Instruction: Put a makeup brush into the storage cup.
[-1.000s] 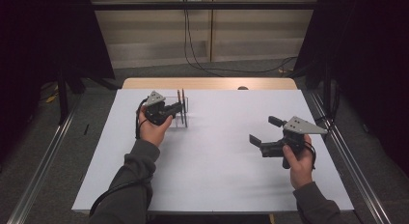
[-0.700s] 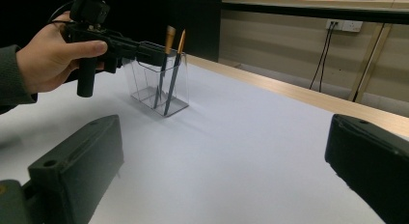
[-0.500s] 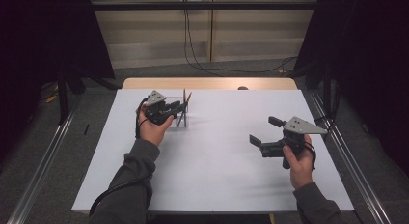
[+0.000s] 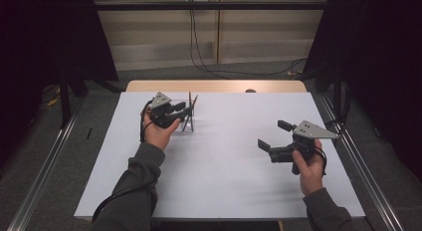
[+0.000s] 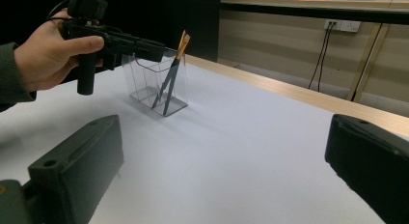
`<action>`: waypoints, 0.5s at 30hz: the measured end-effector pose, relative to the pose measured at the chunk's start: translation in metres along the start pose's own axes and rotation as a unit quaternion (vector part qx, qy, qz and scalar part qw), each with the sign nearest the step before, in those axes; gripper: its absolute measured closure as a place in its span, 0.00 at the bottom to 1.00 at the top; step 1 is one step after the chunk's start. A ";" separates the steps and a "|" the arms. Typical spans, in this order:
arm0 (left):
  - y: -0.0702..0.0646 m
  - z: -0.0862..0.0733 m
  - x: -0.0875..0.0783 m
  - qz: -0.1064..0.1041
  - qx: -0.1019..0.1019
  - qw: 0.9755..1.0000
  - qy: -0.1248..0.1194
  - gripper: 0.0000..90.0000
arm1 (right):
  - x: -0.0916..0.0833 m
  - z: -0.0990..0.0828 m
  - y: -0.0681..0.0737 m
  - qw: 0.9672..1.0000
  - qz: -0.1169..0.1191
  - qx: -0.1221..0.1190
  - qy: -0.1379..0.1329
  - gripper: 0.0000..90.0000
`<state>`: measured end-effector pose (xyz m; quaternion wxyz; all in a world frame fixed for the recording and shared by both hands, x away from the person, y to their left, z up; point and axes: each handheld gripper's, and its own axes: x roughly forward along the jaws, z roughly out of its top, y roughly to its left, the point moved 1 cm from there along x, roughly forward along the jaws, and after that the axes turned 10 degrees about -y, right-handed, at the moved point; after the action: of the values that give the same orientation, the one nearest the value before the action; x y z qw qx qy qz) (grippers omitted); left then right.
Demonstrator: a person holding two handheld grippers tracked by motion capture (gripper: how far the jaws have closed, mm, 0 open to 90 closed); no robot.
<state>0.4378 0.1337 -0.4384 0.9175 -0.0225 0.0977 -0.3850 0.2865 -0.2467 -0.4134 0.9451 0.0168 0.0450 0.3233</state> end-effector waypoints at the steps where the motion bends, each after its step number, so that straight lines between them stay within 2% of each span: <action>1: 0.000 0.000 0.001 -0.004 -0.004 1.000 -0.006 0.65 | 0.000 0.000 0.000 1.000 -0.001 0.000 0.000 0.00; 2: -0.001 0.000 0.001 -0.006 -0.012 1.000 -0.012 0.64 | 0.000 0.000 0.000 1.000 -0.001 0.000 0.000 0.00; 3: -0.001 0.002 0.000 -0.001 -0.003 1.000 -0.004 0.63 | 0.000 0.000 0.000 1.000 -0.001 0.000 -0.001 0.00; 5: -0.003 0.003 0.001 0.000 -0.009 1.000 -0.014 0.60 | -0.001 0.000 0.000 1.000 0.000 -0.002 0.000 0.00; 9: -0.004 0.005 0.001 -0.009 0.004 1.000 -0.010 0.55 | -0.001 0.000 0.000 1.000 -0.002 -0.002 0.000 0.00; 12: -0.005 0.005 0.003 -0.013 -0.016 1.000 -0.021 0.50 | -0.002 0.000 -0.001 1.000 0.003 -0.004 0.002 0.00; 15: -0.005 0.005 0.003 -0.016 -0.017 1.000 -0.017 0.42 | -0.002 0.000 0.000 1.000 -0.002 -0.002 0.001 0.00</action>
<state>0.4370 0.1278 -0.4338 0.9122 -0.0465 0.0886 -0.3972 0.2853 -0.2482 -0.4132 0.9458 0.0144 0.0451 0.3213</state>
